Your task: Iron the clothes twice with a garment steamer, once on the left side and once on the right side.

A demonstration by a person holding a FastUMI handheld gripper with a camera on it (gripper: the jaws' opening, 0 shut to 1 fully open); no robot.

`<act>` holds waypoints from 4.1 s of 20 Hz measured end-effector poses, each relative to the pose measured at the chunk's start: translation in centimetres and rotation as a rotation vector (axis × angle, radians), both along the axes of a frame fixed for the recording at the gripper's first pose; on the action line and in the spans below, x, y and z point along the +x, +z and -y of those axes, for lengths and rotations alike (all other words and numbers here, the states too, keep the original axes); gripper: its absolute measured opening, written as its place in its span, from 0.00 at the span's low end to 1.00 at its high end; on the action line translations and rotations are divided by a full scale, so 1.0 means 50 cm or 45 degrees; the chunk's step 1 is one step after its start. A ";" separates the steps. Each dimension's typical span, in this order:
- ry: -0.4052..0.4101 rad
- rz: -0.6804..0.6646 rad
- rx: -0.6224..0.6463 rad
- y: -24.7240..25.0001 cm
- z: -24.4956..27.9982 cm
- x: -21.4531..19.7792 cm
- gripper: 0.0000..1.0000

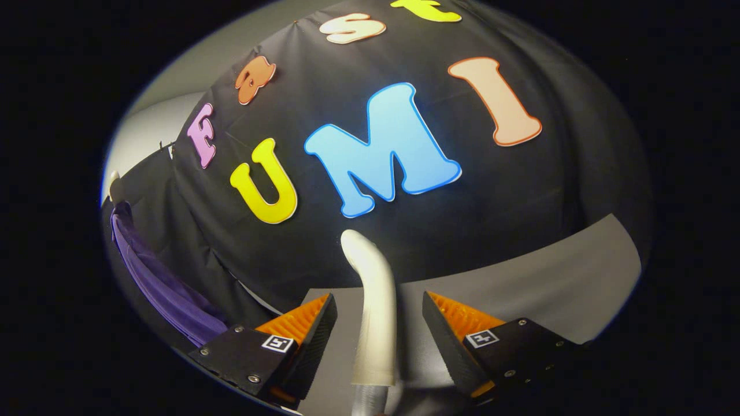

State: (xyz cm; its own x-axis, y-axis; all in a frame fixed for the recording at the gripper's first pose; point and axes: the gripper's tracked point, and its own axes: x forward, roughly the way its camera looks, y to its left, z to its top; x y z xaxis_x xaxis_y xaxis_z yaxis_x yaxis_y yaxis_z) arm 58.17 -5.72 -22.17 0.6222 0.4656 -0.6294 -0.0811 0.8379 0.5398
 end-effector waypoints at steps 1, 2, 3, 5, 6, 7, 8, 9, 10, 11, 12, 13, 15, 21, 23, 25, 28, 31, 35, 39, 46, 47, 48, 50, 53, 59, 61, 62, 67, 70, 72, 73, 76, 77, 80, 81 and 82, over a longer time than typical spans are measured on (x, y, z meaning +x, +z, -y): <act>0.014 -0.035 0.047 -0.003 -0.001 -0.007 0.91; 0.030 -0.093 0.072 -0.018 -0.002 -0.016 0.88; 0.049 -0.146 0.087 -0.034 -0.003 -0.026 0.84; 0.066 -0.199 0.118 -0.050 -0.003 -0.045 0.81; 0.067 -0.214 0.166 -0.051 -0.009 -0.049 0.80; 0.058 -0.240 0.210 -0.052 -0.012 -0.049 0.77; 0.042 -0.268 0.264 -0.051 -0.020 -0.051 0.73; 0.024 -0.303 0.333 -0.053 -0.031 -0.051 0.61; 0.009 -0.331 0.365 -0.052 -0.033 -0.053 0.55; -0.002 -0.336 0.367 -0.058 -0.028 -0.055 0.46; -0.009 -0.335 0.366 -0.060 -0.026 -0.058 0.45; -0.013 -0.327 0.354 -0.052 -0.026 -0.058 0.41; -0.027 -0.291 0.293 -0.041 -0.025 -0.058 0.35; -0.017 -0.043 0.140 0.046 -0.024 -0.124 0.32; -0.017 -0.011 0.121 0.064 -0.028 -0.175 0.32; -0.002 0.005 0.137 0.085 -0.036 -0.225 0.32; -0.082 0.100 0.103 0.129 -0.023 -0.276 0.32; -0.202 0.271 -0.030 0.198 -0.006 -0.349 0.32; -0.254 0.430 -0.099 0.288 -0.039 -0.468 0.32; -0.285 0.596 -0.137 0.370 -0.101 -0.564 0.32; -0.230 0.945 -0.250 0.552 -0.254 -0.657 0.32; -0.218 0.962 -0.259 0.561 -0.276 -0.660 0.32; -0.207 0.987 -0.271 0.571 -0.299 -0.661 0.32; -0.174 1.027 -0.295 0.587 -0.348 -0.658 0.32; -0.130 1.047 -0.316 0.594 -0.425 -0.634 0.32; -0.040 1.104 -0.355 0.605 -0.561 -0.566 0.32; 0.000 1.094 -0.384 0.589 -0.597 -0.548 0.32; 0.019 1.080 -0.403 0.577 -0.613 -0.542 0.32; 0.082 1.011 -0.474 0.508 -0.655 -0.547 0.32; 0.120 0.971 -0.461 0.464 -0.662 -0.569 0.33; 0.132 0.956 -0.477 0.438 -0.656 -0.583 0.33; 0.136 0.939 -0.490 0.419 -0.650 -0.590 0.33; 0.151 0.881 -0.519 0.363 -0.637 -0.625 0.33; 0.163 0.858 -0.530 0.343 -0.632 -0.636 0.33; 0.181 0.805 -0.562 0.288 -0.615 -0.673 0.33; 0.187 0.781 -0.576 0.267 -0.607 -0.688 0.33; 0.195 0.756 -0.579 0.246 -0.601 -0.702 0.33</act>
State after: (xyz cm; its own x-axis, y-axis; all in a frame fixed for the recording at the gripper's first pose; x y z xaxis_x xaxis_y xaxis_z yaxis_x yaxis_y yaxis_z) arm 23.06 24.34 -9.85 0.8654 0.3490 -0.3596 -0.3831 0.9233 -0.0259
